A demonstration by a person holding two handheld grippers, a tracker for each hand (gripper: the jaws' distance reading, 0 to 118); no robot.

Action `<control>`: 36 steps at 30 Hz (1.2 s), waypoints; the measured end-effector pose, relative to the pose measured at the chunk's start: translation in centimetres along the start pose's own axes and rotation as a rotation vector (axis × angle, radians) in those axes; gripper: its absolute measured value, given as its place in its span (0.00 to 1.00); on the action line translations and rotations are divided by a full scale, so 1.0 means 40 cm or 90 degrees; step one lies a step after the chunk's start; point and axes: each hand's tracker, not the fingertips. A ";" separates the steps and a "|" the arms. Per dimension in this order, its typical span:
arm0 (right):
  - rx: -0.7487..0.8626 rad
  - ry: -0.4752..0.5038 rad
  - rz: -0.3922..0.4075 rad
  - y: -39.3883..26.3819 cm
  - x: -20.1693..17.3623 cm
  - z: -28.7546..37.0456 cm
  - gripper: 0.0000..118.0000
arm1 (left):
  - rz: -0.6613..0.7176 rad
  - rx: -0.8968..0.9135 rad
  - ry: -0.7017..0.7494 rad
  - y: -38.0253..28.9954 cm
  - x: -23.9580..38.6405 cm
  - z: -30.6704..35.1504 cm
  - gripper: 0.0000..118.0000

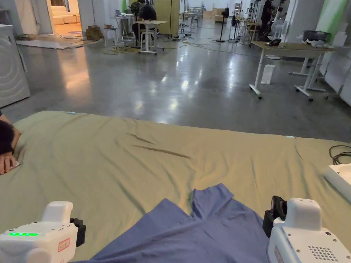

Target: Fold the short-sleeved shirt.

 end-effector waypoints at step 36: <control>-0.325 0.090 0.150 -0.096 0.022 -0.587 0.43 | 0.066 -0.190 0.051 -0.166 -0.113 -0.185 0.04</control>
